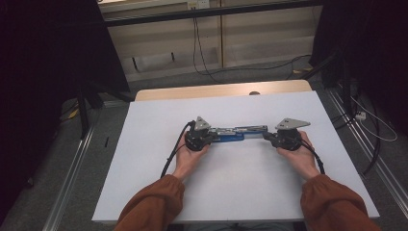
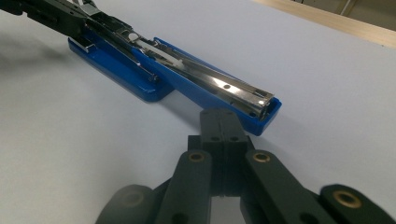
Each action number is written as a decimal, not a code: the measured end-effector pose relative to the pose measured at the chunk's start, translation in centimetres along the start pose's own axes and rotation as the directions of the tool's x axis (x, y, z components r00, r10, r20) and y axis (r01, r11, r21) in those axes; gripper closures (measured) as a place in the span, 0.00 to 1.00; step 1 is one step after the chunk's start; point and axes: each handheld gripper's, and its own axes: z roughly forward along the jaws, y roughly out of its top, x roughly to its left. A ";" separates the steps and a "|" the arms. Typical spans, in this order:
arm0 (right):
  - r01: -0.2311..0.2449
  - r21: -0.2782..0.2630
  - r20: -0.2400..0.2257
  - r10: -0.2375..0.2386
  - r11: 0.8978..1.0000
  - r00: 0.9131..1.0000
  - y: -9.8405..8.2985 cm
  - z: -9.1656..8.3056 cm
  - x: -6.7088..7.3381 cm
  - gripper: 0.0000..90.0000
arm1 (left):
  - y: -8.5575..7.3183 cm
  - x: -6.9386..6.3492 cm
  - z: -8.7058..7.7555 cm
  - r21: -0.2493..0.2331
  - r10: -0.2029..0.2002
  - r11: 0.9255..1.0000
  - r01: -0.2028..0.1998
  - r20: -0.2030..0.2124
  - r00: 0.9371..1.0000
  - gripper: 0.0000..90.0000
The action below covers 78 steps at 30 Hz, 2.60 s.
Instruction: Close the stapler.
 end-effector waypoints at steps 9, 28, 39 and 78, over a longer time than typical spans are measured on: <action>-0.016 0.029 -0.001 0.016 0.999 1.000 -0.2 0.7 -0.2 1.00 | -0.2 0.3 0.1 0.008 0.015 1.000 -0.015 0.011 1.000 1.00; -0.042 0.135 0.019 0.040 0.990 0.999 0.1 1.8 -0.4 1.00 | -0.4 0.5 0.1 -0.006 0.013 1.000 -0.013 0.005 1.000 1.00; -0.030 0.153 0.021 0.027 0.988 0.999 0.1 1.8 -0.4 1.00 | -0.6 0.5 0.2 -0.021 -0.005 1.000 0.006 0.017 1.000 1.00; -0.070 0.144 0.021 0.067 0.987 0.998 0.4 2.4 -0.4 1.00 | -0.5 0.7 0.2 -0.022 -0.003 1.000 0.004 0.029 1.000 1.00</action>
